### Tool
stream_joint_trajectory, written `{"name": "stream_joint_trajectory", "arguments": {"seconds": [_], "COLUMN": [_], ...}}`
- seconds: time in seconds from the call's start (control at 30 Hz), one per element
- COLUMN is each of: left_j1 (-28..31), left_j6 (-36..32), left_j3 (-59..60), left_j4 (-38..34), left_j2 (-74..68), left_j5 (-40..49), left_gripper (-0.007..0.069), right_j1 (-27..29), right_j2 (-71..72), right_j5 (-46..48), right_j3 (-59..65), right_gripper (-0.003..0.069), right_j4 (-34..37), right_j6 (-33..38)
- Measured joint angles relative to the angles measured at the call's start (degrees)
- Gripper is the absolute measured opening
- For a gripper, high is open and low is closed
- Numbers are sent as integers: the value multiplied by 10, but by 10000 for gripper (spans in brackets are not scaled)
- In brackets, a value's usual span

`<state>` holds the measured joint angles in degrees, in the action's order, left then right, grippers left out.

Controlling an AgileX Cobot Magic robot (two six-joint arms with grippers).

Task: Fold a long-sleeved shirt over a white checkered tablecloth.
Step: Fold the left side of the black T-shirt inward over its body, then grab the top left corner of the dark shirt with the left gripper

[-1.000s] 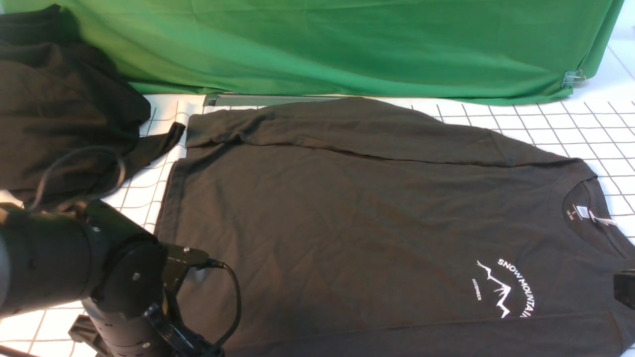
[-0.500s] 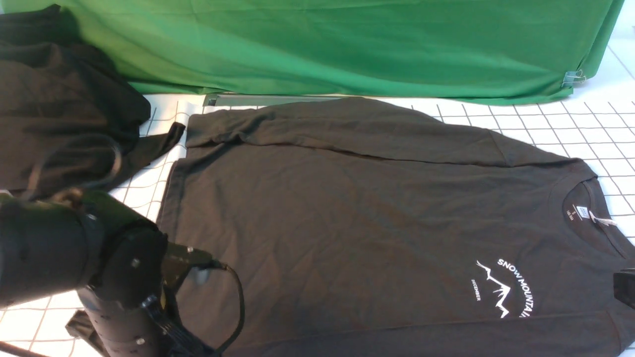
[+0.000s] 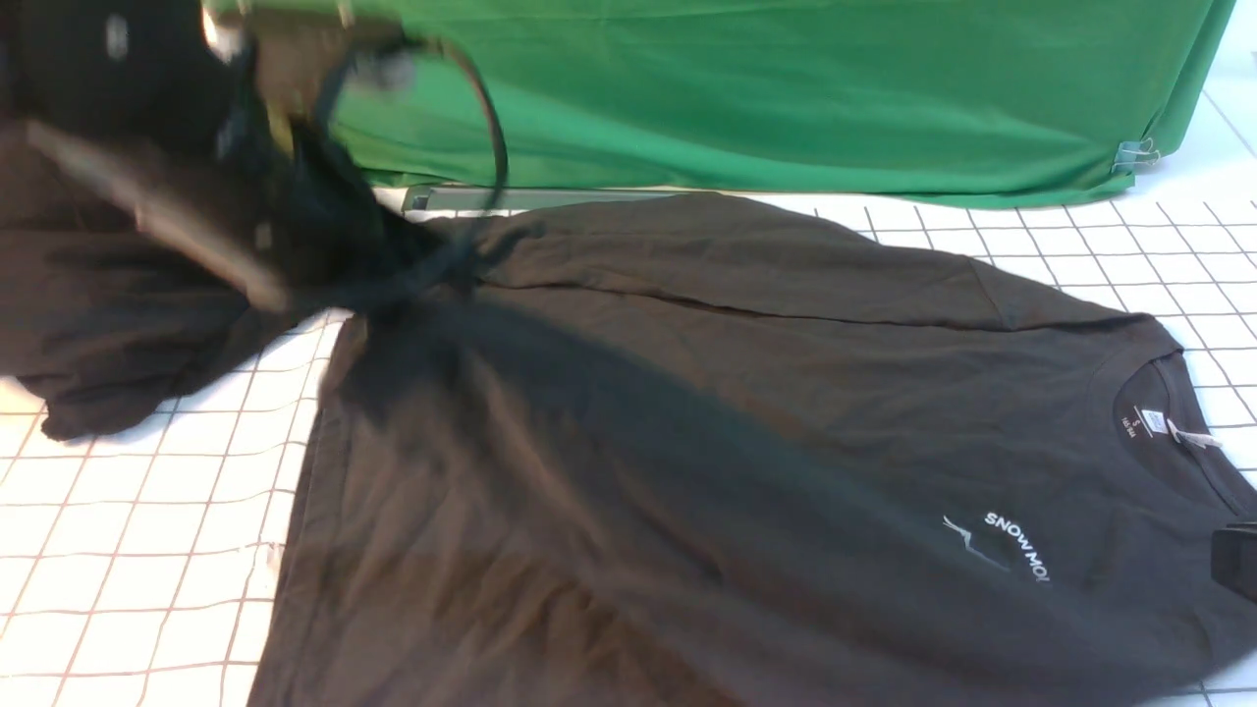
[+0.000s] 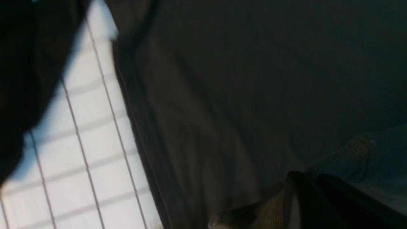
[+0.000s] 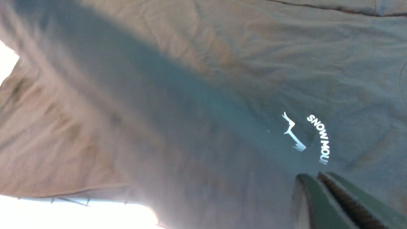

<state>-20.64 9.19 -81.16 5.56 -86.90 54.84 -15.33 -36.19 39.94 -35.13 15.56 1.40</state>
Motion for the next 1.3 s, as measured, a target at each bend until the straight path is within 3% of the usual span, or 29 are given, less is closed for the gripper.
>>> {"name": "stream_joint_trajectory", "arguments": {"seconds": [0.17, 0.43, 0.6, 0.77, 0.93, 1.17, 1.3], "left_j1": [47, 68, 68, 70, 87, 127, 131], "left_j6": [-31, -53, -60, 6, 27, 29, 30], "left_j3": [-64, -70, -72, -84, -141, -317, -374], "left_j4": [-10, -4, 23, 61, 41, -50, -63], "left_j2": [-98, -193, -214, -223, -247, -374, -442], "left_j5": [-1, -22, -36, -33, -34, -41, -33], "left_gripper": [15, 28, 119, 353, 449, 445, 419], "right_j1": [0, 0, 0, 0, 0, 0, 0], "right_j2": [0, 0, 0, 0, 0, 0, 0], "right_j5": [0, 2, 2, 2, 2, 2, 7], "right_j3": [0, 0, 1, 4, 5, 5, 5], "right_gripper": [10, 10, 10, 10, 10, 12, 15], "right_j4": [1, 12, 14, 14, 14, 14, 14], "right_j6": [-4, -4, -4, -4, -4, -4, -4]}}
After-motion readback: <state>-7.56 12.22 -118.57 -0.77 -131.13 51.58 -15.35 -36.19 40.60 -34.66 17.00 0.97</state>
